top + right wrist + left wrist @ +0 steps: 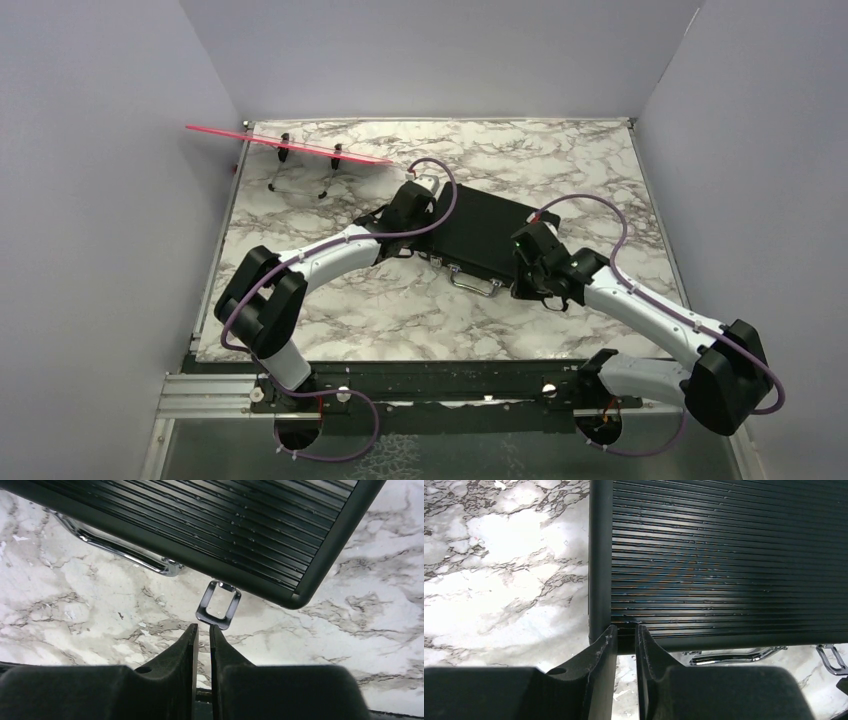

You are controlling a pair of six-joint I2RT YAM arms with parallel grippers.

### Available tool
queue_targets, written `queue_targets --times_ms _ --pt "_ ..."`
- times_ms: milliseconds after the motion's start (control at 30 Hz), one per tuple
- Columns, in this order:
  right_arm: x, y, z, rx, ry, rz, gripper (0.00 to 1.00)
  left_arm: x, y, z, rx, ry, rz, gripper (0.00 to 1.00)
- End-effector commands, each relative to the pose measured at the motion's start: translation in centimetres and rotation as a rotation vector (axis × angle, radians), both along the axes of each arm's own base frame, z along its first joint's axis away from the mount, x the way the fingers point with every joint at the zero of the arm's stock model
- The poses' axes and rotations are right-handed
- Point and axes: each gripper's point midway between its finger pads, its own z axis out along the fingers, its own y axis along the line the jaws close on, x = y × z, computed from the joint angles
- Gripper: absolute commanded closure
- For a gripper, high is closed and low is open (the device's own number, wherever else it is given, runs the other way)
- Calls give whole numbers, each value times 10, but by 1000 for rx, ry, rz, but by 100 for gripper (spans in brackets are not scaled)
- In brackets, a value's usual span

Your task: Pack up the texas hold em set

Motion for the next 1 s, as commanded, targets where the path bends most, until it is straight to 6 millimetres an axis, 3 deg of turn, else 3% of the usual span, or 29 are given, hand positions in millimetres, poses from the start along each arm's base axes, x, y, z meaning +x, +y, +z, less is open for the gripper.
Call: queue_targets --times_ms 0,300,600,833,967 --pt "-6 2 -15 -3 40 15 86 -16 25 -32 132 78 23 79" --pt "-1 -4 -31 -46 47 -39 89 -16 26 -34 138 80 18 89" --pt "30 -11 -34 -137 -36 -108 89 -16 22 -32 130 80 3 90" --pt "47 -2 -16 -124 -107 -65 90 -18 22 -24 114 69 -8 90" --pt "40 5 3 -56 -139 4 86 -19 12 -1 51 38 -36 90"
